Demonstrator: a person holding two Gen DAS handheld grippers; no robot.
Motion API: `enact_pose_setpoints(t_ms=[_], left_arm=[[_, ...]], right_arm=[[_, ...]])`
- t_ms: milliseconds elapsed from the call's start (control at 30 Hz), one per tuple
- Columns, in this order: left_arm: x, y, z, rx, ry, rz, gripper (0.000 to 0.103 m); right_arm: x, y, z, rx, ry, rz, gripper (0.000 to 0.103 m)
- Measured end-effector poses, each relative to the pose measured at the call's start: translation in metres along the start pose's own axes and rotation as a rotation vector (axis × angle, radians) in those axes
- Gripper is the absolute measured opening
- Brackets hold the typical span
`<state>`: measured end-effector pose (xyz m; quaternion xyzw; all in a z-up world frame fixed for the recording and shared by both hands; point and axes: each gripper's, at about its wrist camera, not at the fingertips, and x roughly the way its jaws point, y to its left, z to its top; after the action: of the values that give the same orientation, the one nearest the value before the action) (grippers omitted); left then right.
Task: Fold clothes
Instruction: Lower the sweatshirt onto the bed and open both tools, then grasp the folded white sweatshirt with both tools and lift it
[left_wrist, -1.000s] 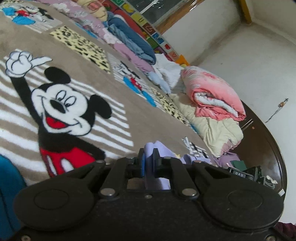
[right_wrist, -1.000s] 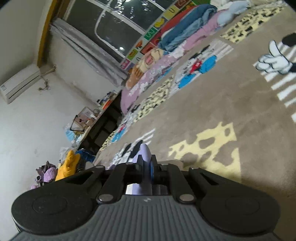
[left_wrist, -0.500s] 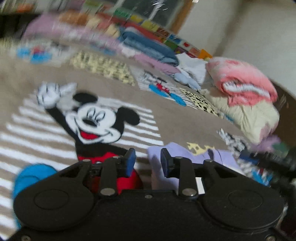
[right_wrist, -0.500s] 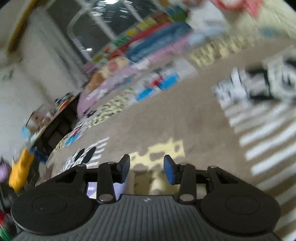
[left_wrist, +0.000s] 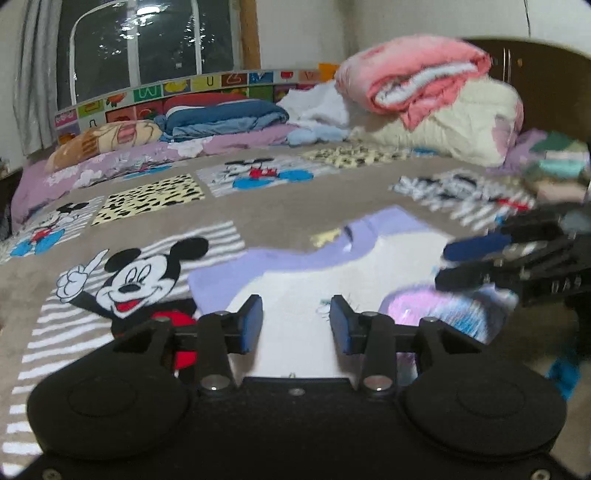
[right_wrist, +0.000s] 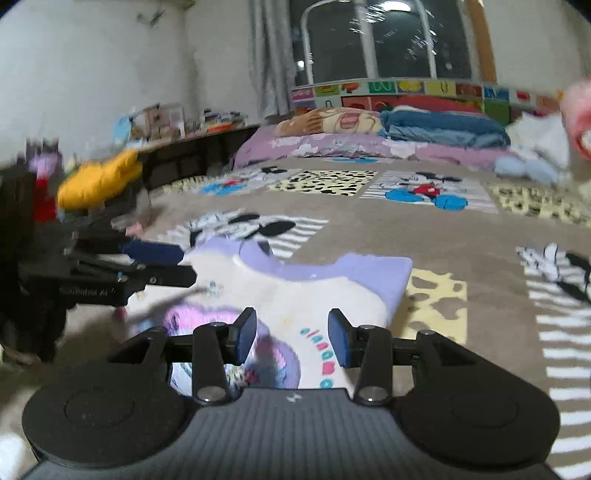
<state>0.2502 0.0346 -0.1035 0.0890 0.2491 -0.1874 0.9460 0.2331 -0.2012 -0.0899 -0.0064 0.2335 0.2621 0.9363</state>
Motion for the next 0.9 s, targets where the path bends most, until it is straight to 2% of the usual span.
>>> enact_pose_setpoints(t_ms=[33, 167, 333, 467, 500, 567, 600, 667, 800, 900], left_arm=[[0.007, 0.003, -0.005, -0.021, 0.026, -0.002, 0.047], [0.012, 0.005, -0.012, -0.043, 0.02, -0.003, 0.05], [0.017, 0.01, -0.009, -0.082, 0.042, -0.017, 0.054], [-0.006, 0.005, -0.001, -0.122, 0.037, 0.025, 0.055], [-0.014, 0.004, -0.001, -0.147, 0.032, 0.037, 0.061], [-0.027, 0.009, -0.004, -0.253, 0.041, 0.043, 0.063], [-0.032, 0.014, -0.007, -0.325, 0.046, 0.025, 0.064], [-0.042, 0.023, -0.015, -0.468, 0.059, -0.017, 0.068], [-0.054, 0.035, -0.038, -0.692, 0.09, -0.104, 0.069], [-0.055, 0.039, -0.05, -0.792, 0.107, -0.146, 0.07]], right_arm=[[0.003, -0.001, -0.002, 0.009, 0.0, -0.009, 0.044], [0.022, -0.011, -0.013, 0.072, 0.039, -0.03, 0.044], [0.032, -0.012, -0.013, 0.077, 0.07, -0.032, 0.044], [0.022, -0.017, -0.011, 0.148, 0.062, -0.047, 0.044], [0.016, -0.017, -0.011, 0.177, 0.05, -0.058, 0.045], [0.003, -0.019, -0.013, 0.242, 0.025, -0.077, 0.048], [-0.002, -0.022, -0.015, 0.282, 0.02, -0.094, 0.058], [-0.011, -0.033, -0.025, 0.421, 0.024, -0.116, 0.067], [-0.019, -0.062, -0.053, 0.74, 0.031, -0.024, 0.067], [-0.021, -0.067, -0.059, 0.815, 0.034, 0.044, 0.07]])
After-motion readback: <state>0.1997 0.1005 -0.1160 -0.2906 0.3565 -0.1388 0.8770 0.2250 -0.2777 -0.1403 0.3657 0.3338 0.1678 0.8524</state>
